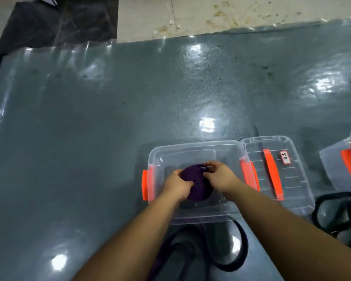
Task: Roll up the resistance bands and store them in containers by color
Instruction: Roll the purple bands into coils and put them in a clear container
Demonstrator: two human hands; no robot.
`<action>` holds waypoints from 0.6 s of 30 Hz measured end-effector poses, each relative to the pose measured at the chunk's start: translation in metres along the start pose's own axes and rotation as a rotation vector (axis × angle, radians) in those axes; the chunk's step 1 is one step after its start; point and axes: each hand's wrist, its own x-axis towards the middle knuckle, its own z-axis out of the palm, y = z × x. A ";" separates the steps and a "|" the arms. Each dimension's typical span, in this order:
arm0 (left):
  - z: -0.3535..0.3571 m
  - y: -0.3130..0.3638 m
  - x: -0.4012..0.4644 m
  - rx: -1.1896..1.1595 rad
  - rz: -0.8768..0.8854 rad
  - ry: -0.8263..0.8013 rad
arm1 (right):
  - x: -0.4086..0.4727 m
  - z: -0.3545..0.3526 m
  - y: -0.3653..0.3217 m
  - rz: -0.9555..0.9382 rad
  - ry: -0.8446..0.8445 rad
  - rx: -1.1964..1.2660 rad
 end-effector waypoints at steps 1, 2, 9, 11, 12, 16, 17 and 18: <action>0.001 0.000 0.003 0.057 0.014 0.024 | 0.003 0.004 0.001 0.006 0.014 -0.024; 0.001 0.000 0.005 0.093 0.010 0.041 | 0.005 0.007 0.002 0.009 0.031 -0.051; 0.007 0.014 0.018 0.267 0.012 0.101 | 0.014 0.012 0.000 -0.035 0.152 -0.237; 0.007 0.015 0.019 0.276 0.015 0.107 | 0.014 0.011 -0.002 -0.021 0.168 -0.192; 0.008 0.015 0.018 0.284 0.016 0.114 | 0.014 0.011 -0.003 -0.014 0.181 -0.175; 0.012 0.014 0.017 0.348 0.017 0.167 | 0.017 0.016 -0.005 0.012 0.250 -0.257; 0.013 0.014 0.017 0.363 0.018 0.177 | 0.017 0.016 -0.004 0.026 0.281 -0.273; 0.014 0.014 0.017 0.376 0.015 0.183 | 0.018 0.015 -0.004 0.049 0.298 -0.267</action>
